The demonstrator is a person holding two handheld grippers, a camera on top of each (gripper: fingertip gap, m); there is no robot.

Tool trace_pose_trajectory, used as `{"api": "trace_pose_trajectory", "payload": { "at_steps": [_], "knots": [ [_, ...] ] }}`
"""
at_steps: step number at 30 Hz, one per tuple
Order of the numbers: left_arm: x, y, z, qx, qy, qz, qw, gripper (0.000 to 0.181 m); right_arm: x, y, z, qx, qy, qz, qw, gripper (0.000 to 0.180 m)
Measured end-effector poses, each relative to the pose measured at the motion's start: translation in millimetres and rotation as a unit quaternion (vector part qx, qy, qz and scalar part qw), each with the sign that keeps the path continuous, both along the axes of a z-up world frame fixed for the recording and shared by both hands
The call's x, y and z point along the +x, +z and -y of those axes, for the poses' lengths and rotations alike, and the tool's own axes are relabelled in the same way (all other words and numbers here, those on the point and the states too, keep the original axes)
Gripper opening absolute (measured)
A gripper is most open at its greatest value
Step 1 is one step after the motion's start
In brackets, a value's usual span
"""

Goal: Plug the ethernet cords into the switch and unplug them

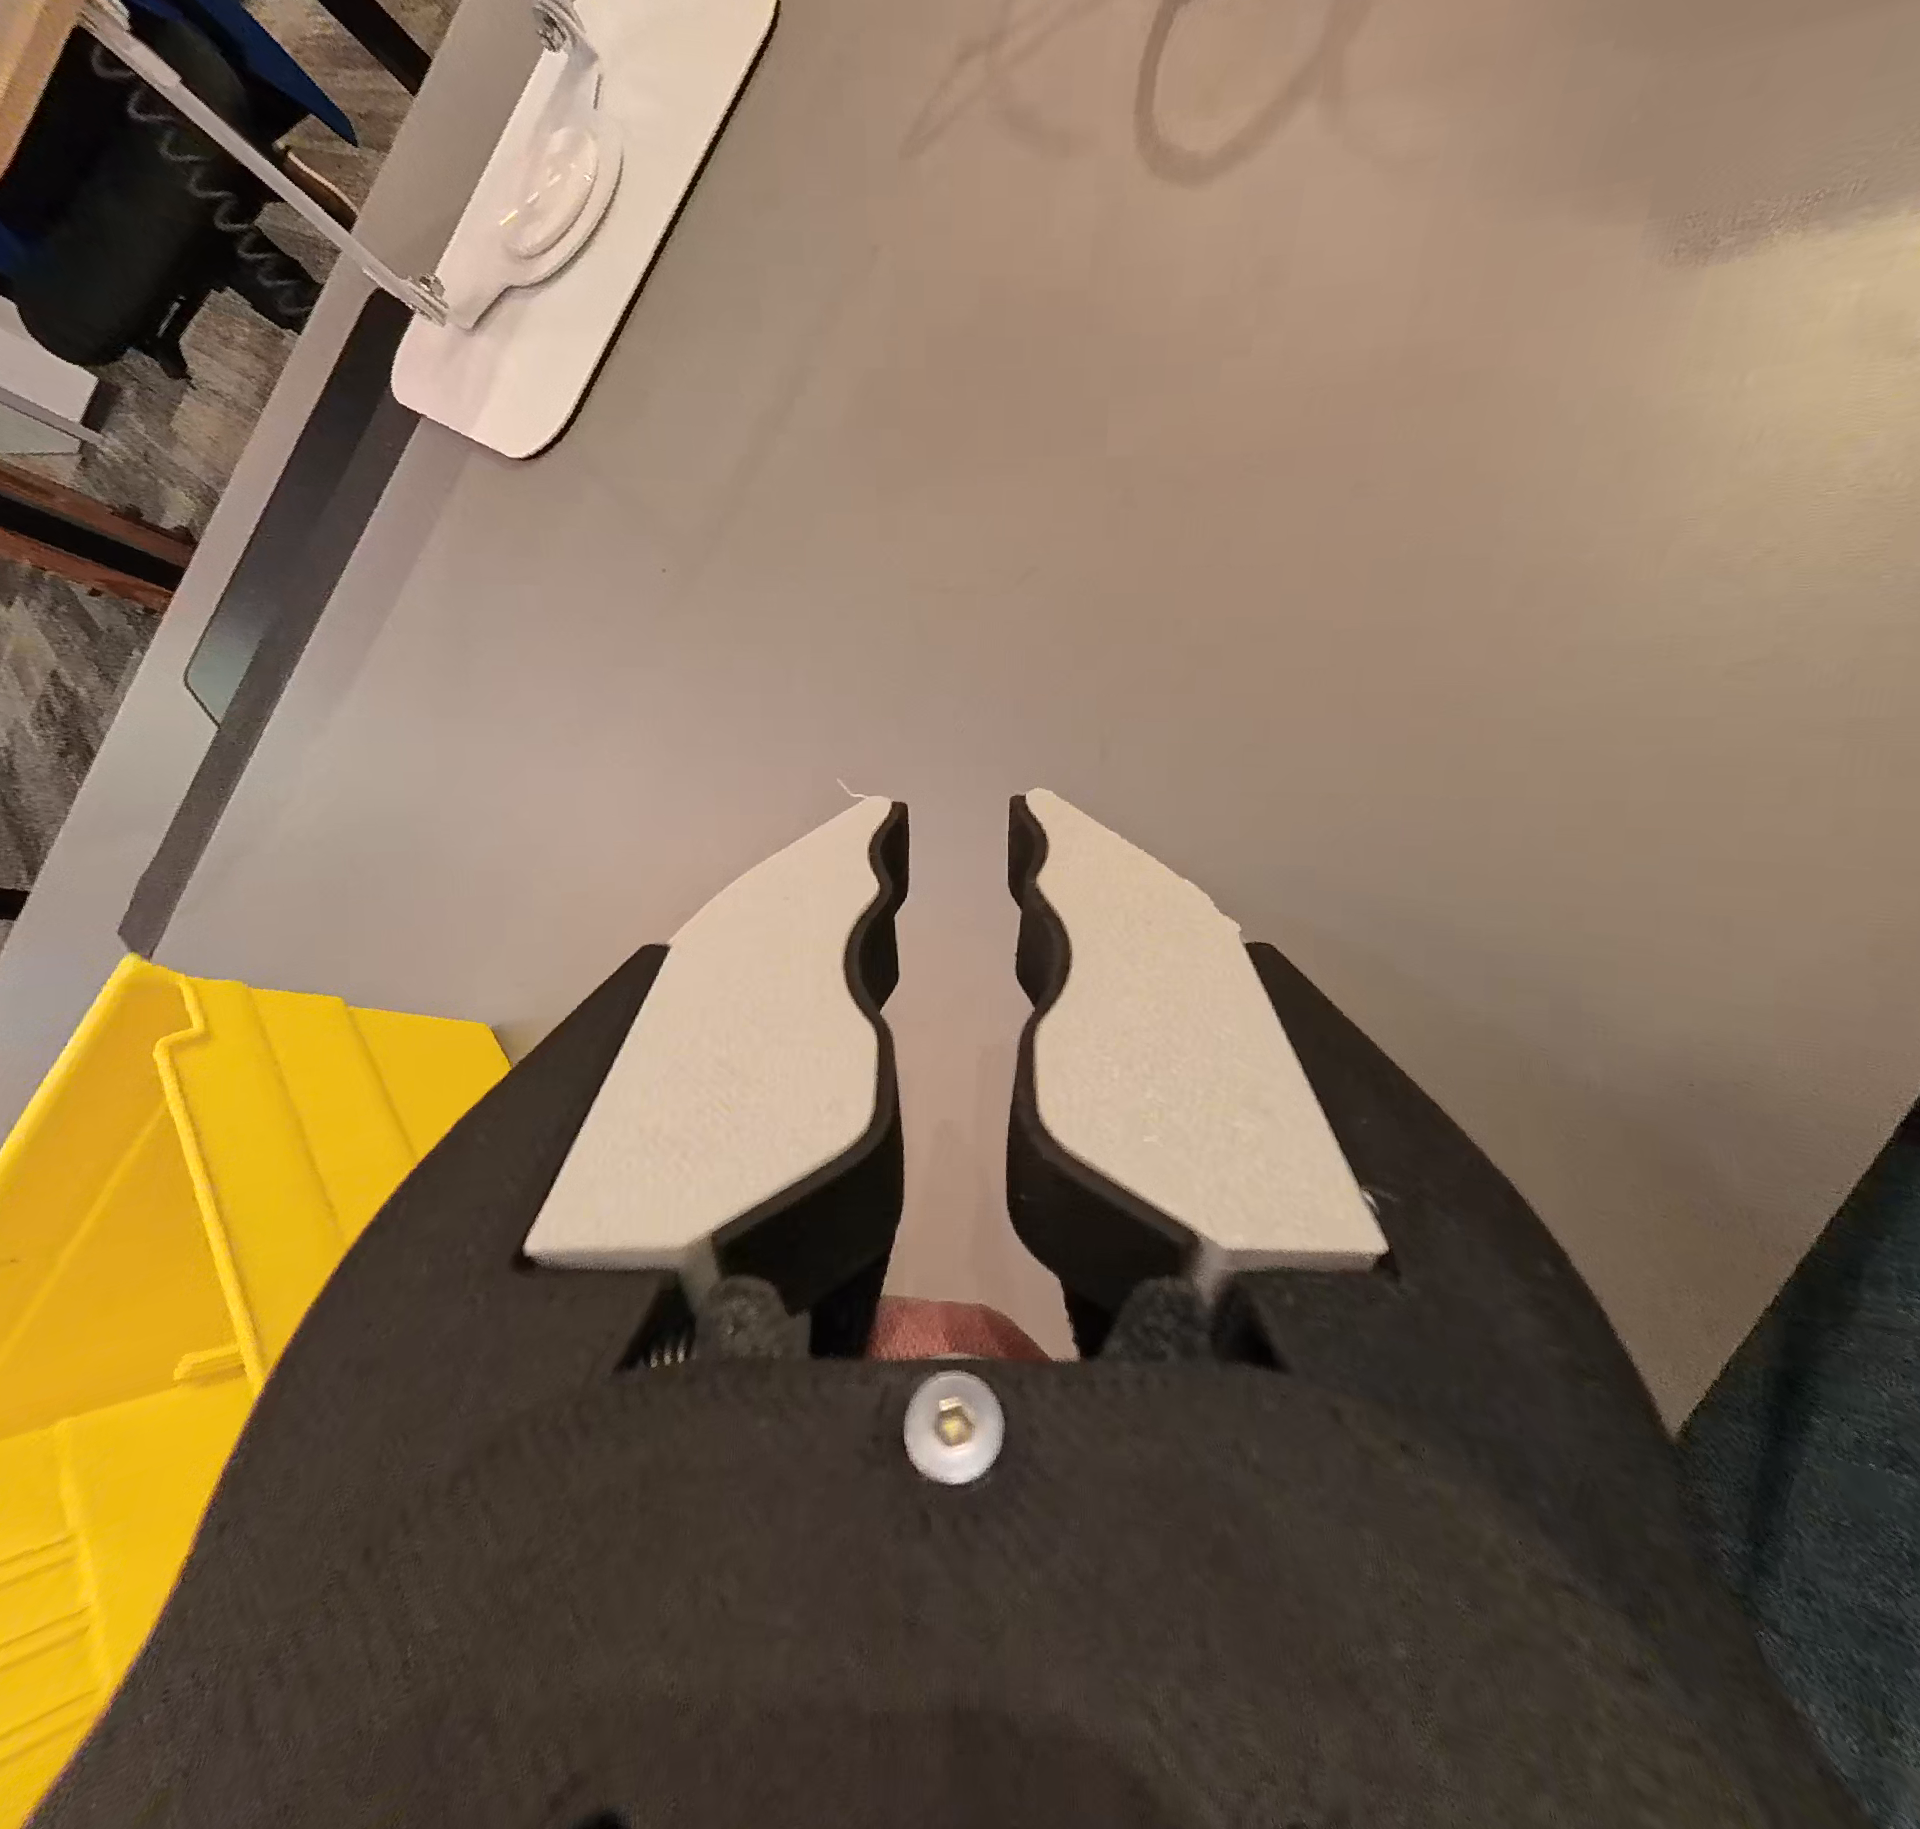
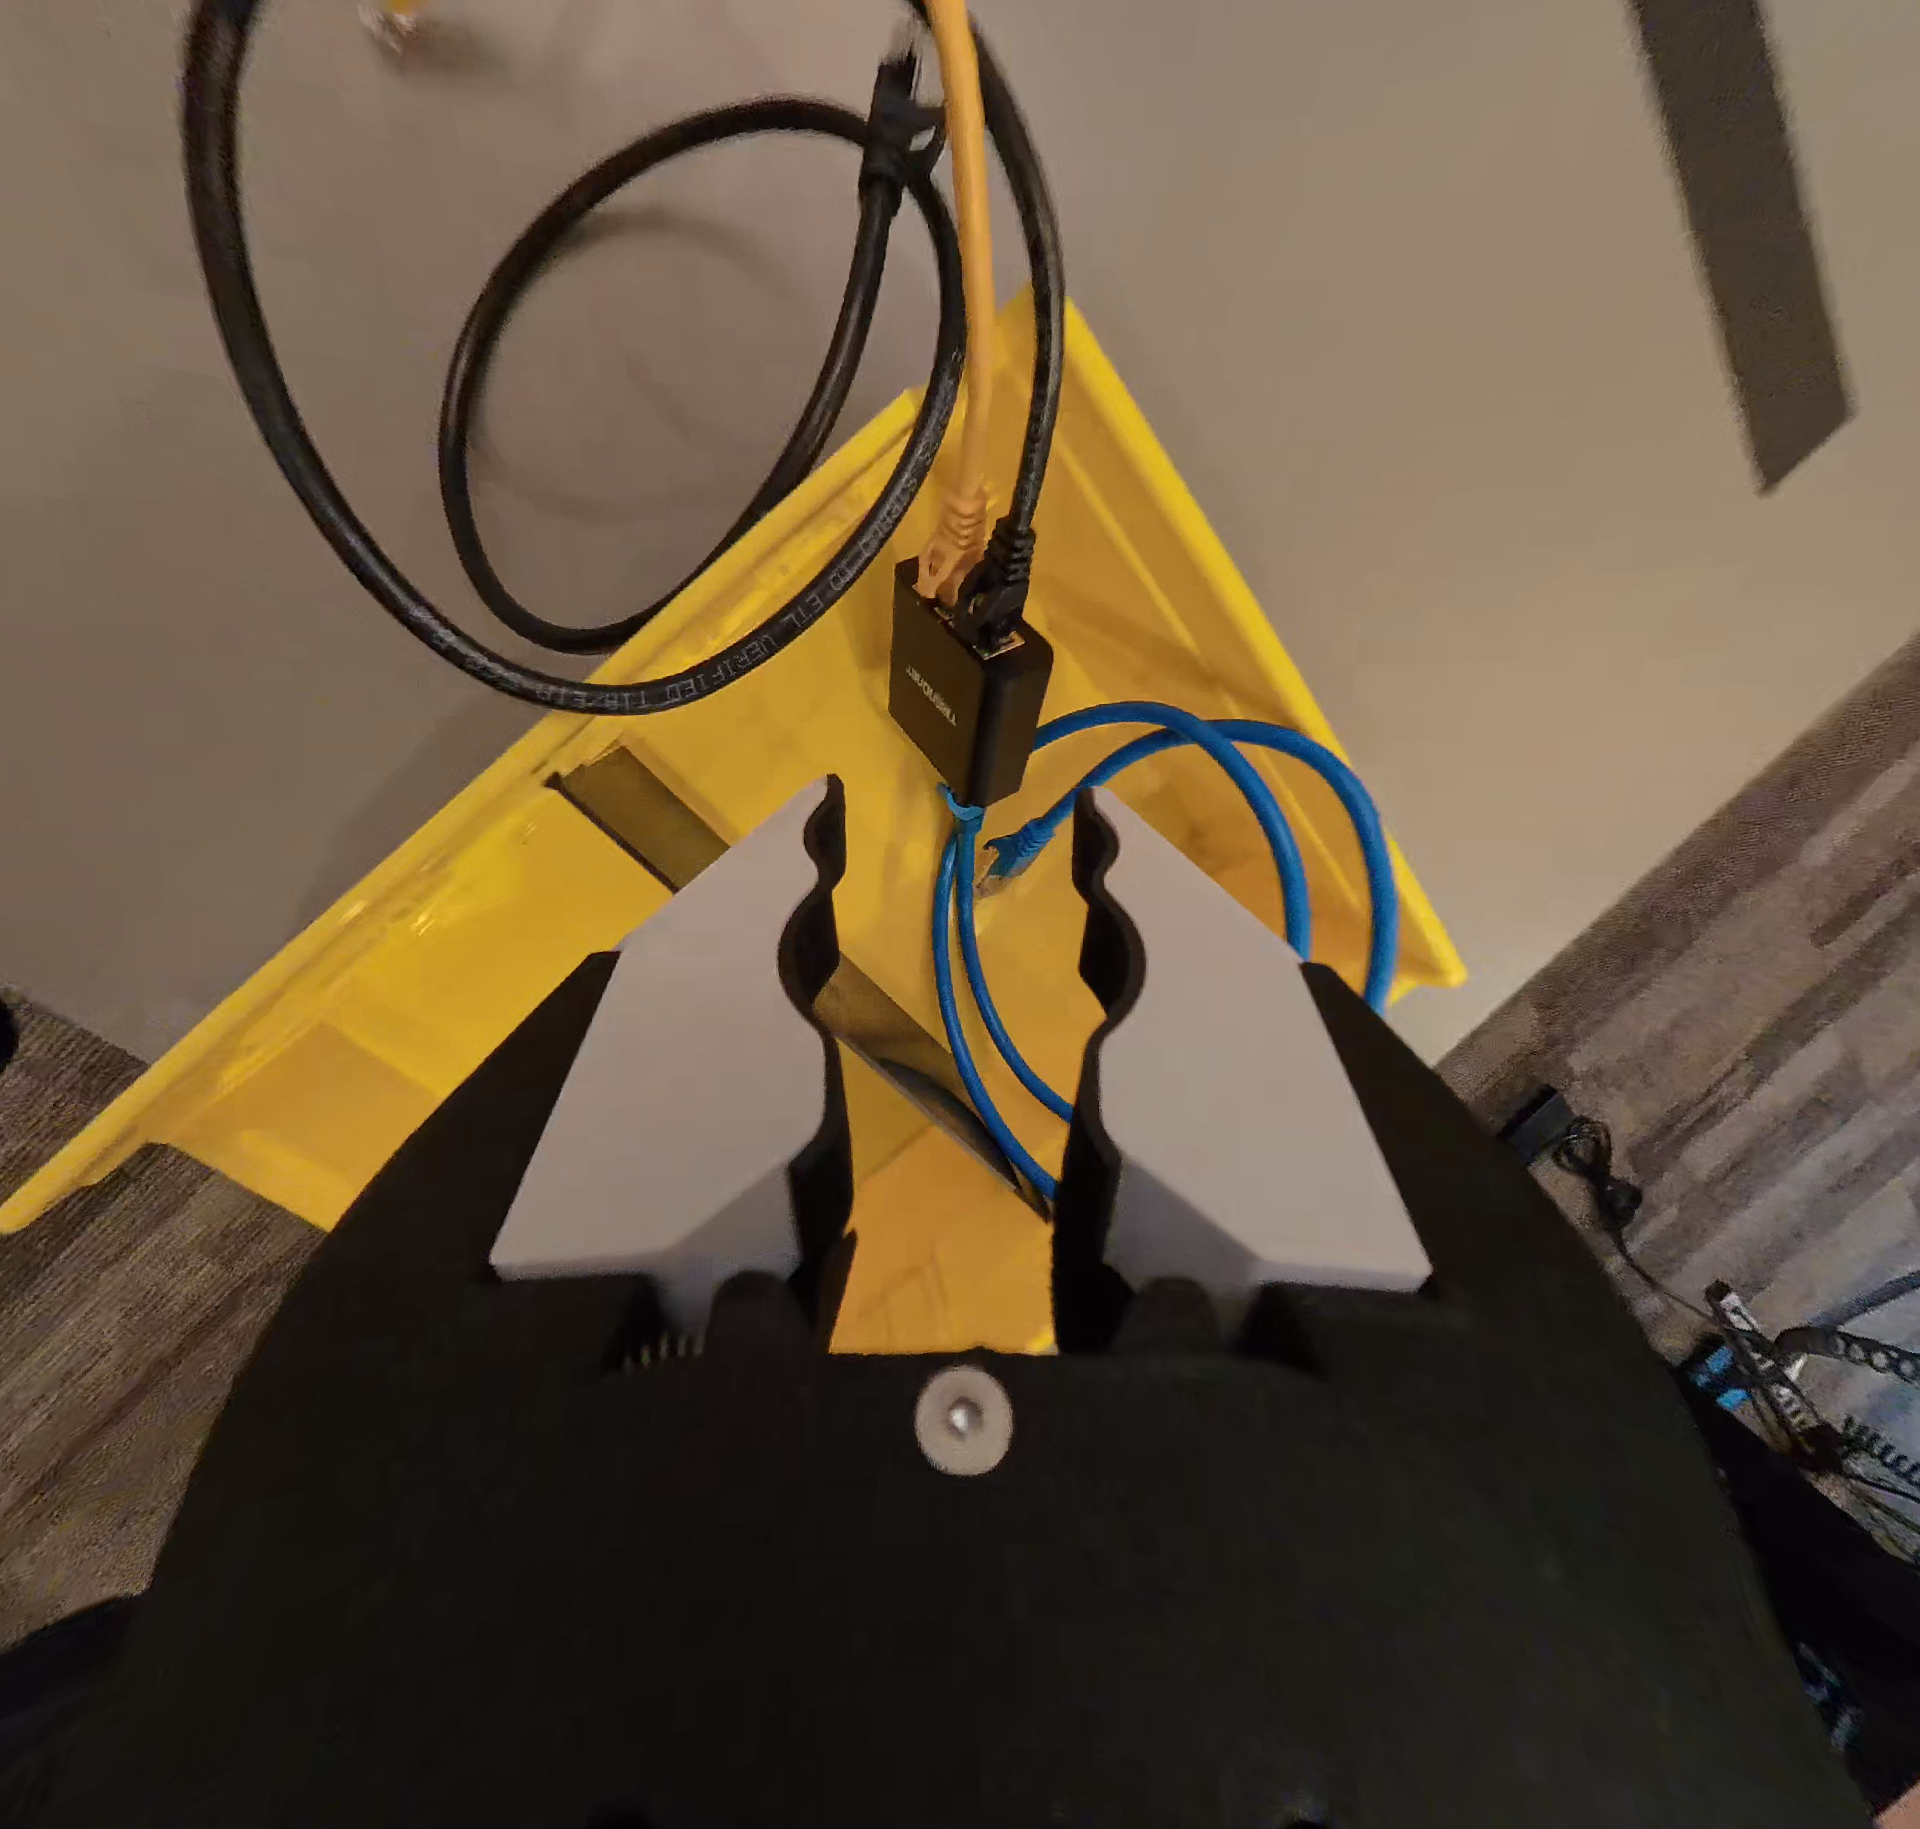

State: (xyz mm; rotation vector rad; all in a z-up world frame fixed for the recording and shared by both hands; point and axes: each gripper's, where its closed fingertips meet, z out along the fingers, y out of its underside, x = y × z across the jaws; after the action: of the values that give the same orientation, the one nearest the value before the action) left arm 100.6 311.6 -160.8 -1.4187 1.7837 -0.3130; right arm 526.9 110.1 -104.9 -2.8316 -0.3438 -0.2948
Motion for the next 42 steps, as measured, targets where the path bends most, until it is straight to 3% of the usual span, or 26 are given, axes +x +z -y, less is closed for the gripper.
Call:
{"api": "trace_pose_trajectory", "payload": {
  "at_steps": [5,8,20,28,30,39,42],
  "knots": [
    [-5,6,-3,0.0,0.007,0.009,1.0,0.019,-24,35,-8,0.087,0.021,-0.023,0.996,0.04],
    [-5,7,-4,-0.002,0.01,0.012,1.0,0.019,-40,36,-21,0.105,0.034,-0.039,0.993,0.041],
    [-7,6,-2,0.006,0.007,0.009,1.0,0.019,-36,-28,-44,0.032,-0.003,-0.021,0.999,0.044],
    [-6,4,0,0.011,0.005,0.004,1.0,0.019,-24,-35,-52,0.019,0.017,0.075,0.997,0.027],
    [-6,4,-1,0.011,0.005,0.004,1.0,0.019,-29,-30,-56,0.041,0.027,0.066,0.997,0.013],
    [-6,2,0,0.015,0.004,0.001,1.0,0.019,-30,-12,-60,0.078,0.038,0.077,0.993,0.003],
    [-6,2,0,0.015,0.004,0.0,1.0,0.019,-42,3,-67,0.125,0.046,0.029,0.991,0.001]
  ]
}}
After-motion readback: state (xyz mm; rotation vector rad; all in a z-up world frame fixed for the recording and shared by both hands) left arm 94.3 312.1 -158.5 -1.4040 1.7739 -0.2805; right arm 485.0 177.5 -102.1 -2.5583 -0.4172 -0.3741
